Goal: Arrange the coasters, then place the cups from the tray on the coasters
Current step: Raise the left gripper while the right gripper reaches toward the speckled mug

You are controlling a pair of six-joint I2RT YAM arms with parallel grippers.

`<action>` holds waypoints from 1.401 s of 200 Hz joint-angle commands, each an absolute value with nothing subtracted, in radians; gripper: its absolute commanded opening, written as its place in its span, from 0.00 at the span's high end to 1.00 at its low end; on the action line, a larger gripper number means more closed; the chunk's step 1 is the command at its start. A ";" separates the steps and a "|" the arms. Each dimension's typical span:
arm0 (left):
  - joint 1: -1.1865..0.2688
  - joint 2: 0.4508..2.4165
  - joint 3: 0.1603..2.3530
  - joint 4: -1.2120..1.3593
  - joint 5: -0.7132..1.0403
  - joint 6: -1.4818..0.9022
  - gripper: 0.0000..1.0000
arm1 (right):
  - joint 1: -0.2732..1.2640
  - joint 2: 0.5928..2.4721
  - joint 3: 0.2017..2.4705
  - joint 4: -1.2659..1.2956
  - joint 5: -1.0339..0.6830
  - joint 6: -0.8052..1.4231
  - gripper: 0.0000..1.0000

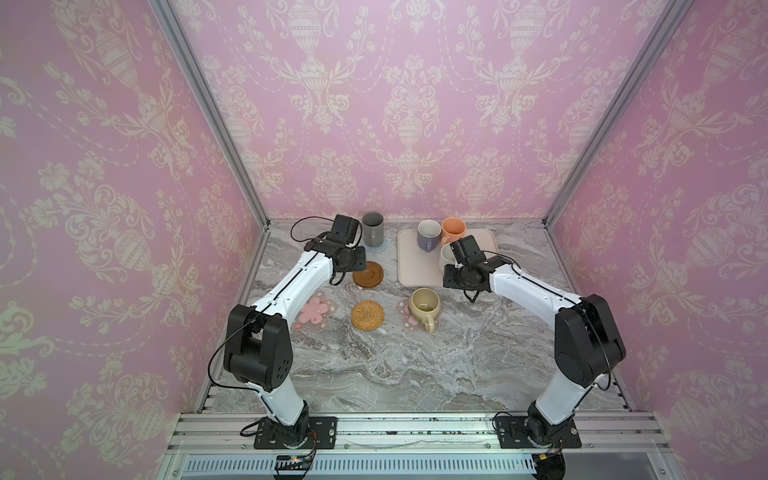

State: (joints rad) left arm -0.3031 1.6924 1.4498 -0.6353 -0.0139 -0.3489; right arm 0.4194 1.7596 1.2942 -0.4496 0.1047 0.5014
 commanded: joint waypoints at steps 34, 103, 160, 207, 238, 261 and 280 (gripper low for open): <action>-0.281 1.670 1.423 -0.635 -0.014 -0.328 0.61 | 0.424 1.862 1.421 -0.480 0.173 0.494 0.49; -0.263 1.701 1.447 -0.628 0.009 -0.334 0.61 | 0.419 1.935 1.486 -0.539 0.233 0.485 0.54; -0.248 1.701 1.443 -0.617 0.021 -0.343 0.61 | 0.393 1.918 1.464 -0.563 0.259 0.483 0.59; -0.244 1.707 1.440 -0.608 0.034 -0.356 0.61 | 0.371 1.875 1.418 -0.558 0.265 0.480 0.61; -0.244 1.706 1.436 -0.607 0.035 -0.358 0.61 | 0.362 1.865 1.401 -0.551 0.262 0.474 0.61; -0.244 1.704 1.429 -0.607 0.035 -0.360 0.61 | 0.360 1.855 1.382 -0.505 0.214 0.438 0.62; -0.244 1.703 1.424 -0.603 0.035 -0.362 0.61 | 0.360 1.859 1.387 -0.486 0.192 0.421 0.61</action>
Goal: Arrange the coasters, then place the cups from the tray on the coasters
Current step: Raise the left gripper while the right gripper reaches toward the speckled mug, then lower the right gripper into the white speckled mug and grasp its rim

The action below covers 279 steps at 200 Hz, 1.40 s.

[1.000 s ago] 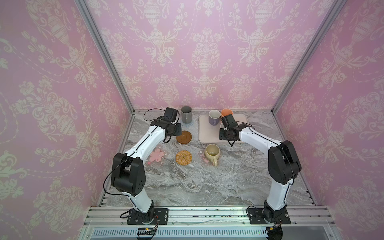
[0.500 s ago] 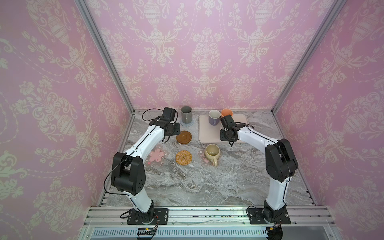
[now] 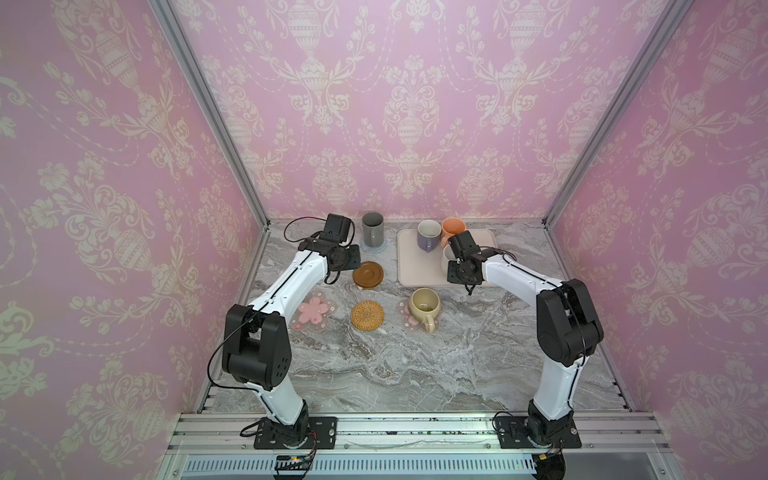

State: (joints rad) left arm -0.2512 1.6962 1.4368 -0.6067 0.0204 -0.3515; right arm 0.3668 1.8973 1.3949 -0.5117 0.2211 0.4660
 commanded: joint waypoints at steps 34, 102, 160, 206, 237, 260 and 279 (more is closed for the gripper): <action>-0.244 1.707 1.421 -0.601 0.040 -0.366 0.61 | 0.356 1.901 1.436 -0.508 0.203 0.411 0.60; -0.241 1.718 1.423 -0.604 0.042 -0.364 0.61 | 0.335 1.971 1.498 -0.515 0.189 0.416 0.61; -0.235 1.717 1.419 -0.603 0.041 -0.364 0.61 | 0.335 1.993 1.517 -0.520 0.192 0.424 0.67; -0.226 1.708 1.410 -0.600 0.044 -0.363 0.61 | 0.336 1.994 1.519 -0.534 0.197 0.428 0.83; -0.224 1.697 1.400 -0.596 0.049 -0.364 0.61 | 0.337 1.981 1.516 -0.534 0.180 0.424 1.00; -0.223 1.683 1.387 -0.588 0.050 -0.365 0.61 | 0.339 1.969 1.517 -0.529 0.158 0.414 1.00; -0.220 1.668 1.373 -0.584 0.050 -0.367 0.61 | 0.343 1.959 1.526 -0.527 0.155 0.410 1.00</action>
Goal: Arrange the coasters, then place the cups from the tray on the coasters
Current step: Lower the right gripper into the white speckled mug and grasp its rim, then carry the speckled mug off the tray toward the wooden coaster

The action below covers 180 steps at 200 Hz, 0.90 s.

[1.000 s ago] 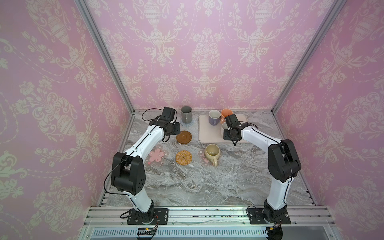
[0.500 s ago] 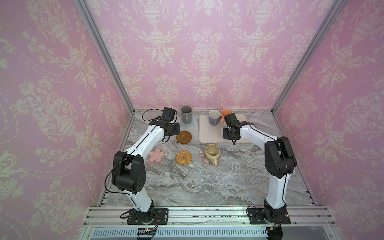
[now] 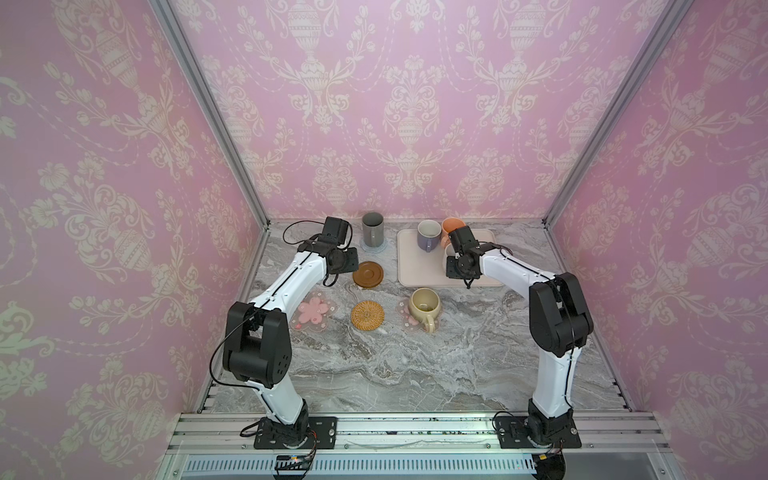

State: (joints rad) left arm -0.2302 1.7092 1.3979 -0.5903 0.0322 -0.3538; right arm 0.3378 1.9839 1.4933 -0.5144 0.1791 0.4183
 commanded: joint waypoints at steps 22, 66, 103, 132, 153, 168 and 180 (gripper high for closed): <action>-0.216 1.650 1.357 -0.583 0.050 -0.367 0.61 | 0.355 1.954 1.558 -0.538 0.164 0.405 1.00; -0.202 1.616 1.327 -0.577 0.049 -0.364 0.61 | 0.402 1.971 1.646 -0.575 0.185 0.398 1.00; -0.187 1.594 1.306 -0.577 0.053 -0.358 0.61 | 0.443 1.981 1.705 -0.582 0.209 0.402 1.00; -0.175 1.573 1.286 -0.575 0.054 -0.356 0.61 | 0.489 2.007 1.778 -0.604 0.214 0.416 1.00; -0.164 1.559 1.271 -0.569 0.055 -0.356 0.61 | 0.527 2.027 1.829 -0.620 0.215 0.441 1.00; -0.156 1.549 1.263 -0.567 0.053 -0.357 0.61 | 0.553 2.041 1.859 -0.632 0.213 0.473 1.00; -0.150 1.543 1.258 -0.567 0.054 -0.359 0.61 | 0.576 2.051 1.882 -0.638 0.207 0.495 1.00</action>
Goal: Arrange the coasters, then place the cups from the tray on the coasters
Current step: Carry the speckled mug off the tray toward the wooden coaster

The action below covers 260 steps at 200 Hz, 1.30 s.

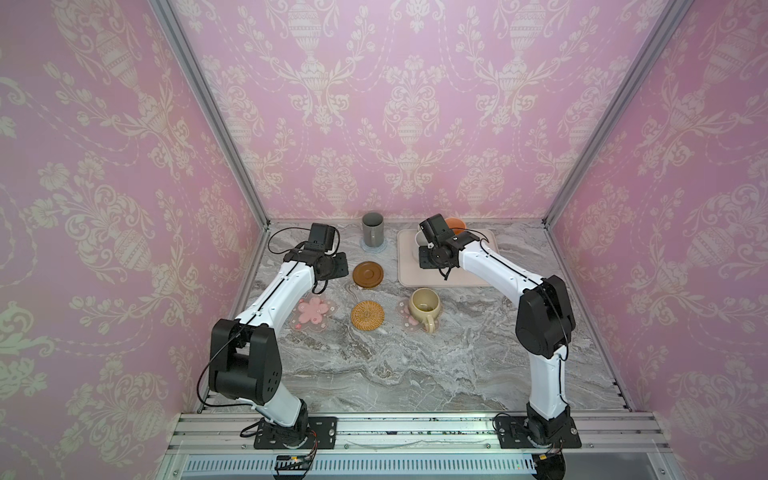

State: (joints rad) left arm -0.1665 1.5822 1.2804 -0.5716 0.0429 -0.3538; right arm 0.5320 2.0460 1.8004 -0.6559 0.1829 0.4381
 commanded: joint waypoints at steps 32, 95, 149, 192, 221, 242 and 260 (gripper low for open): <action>-0.136 1.533 1.244 -0.564 0.060 -0.364 0.61 | 0.640 2.099 1.974 -0.689 0.225 0.514 1.00; -0.114 1.503 1.211 -0.548 0.080 -0.373 0.61 | 0.727 2.200 2.128 -0.729 0.212 0.554 1.00; -0.096 1.491 1.200 -0.537 0.086 -0.374 0.61 | 0.776 2.316 2.279 -0.759 0.203 0.575 1.00; -0.083 1.497 1.187 -0.514 0.117 -0.390 0.61 | 0.797 2.369 2.313 -0.727 0.190 0.592 1.00; -0.076 1.502 1.182 -0.510 0.126 -0.393 0.61 | 0.808 2.403 2.337 -0.729 0.189 0.623 1.00; -0.072 1.499 1.175 -0.501 0.139 -0.402 0.61 | 0.808 2.419 2.338 -0.709 0.192 0.622 1.00; -0.071 1.502 1.170 -0.491 0.152 -0.409 0.61 | 0.808 2.427 2.339 -0.694 0.199 0.618 1.00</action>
State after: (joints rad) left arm -0.0803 1.5173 1.1889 -0.5106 0.1123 -0.3836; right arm 0.8021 2.4363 2.2787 -0.7826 0.1711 0.6033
